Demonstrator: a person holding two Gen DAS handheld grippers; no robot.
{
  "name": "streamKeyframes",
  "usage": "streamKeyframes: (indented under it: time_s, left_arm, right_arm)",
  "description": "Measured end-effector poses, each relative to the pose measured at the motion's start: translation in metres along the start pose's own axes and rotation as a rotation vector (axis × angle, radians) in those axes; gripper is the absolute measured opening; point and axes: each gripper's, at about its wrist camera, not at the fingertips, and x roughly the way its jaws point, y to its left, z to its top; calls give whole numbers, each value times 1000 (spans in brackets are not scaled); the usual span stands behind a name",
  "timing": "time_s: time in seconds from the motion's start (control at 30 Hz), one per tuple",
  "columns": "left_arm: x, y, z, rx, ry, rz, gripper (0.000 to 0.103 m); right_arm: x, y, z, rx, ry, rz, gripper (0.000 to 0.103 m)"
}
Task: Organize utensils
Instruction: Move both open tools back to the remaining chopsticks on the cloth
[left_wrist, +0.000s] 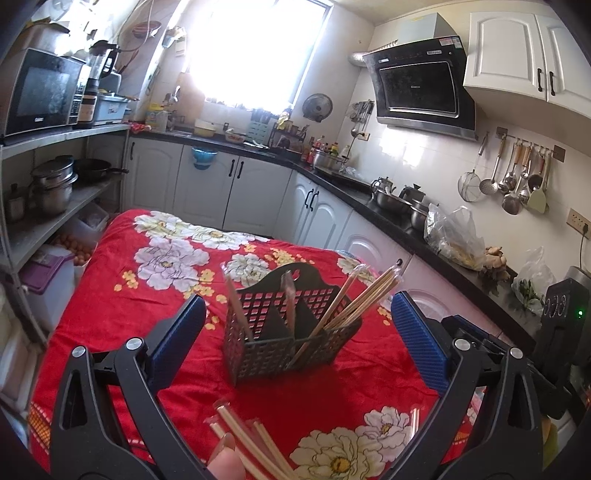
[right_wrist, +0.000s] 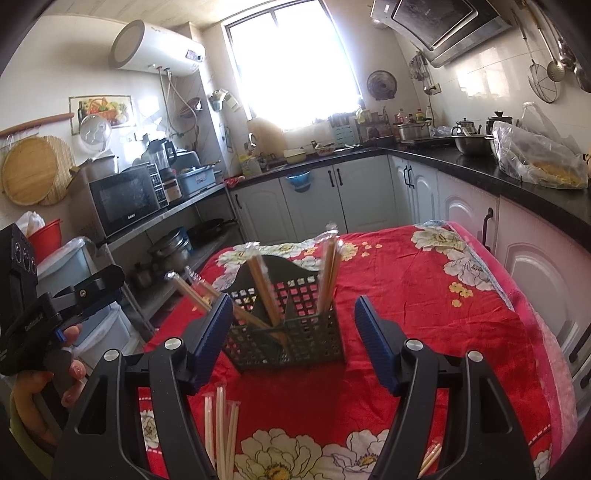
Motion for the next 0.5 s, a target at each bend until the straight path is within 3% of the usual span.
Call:
streamKeyframes:
  time_s: [0.5]
  left_arm:
    - [-4,25,-29,-30,59,58,92]
  right_arm:
    - [8,24,-27,-50,70,36,66]
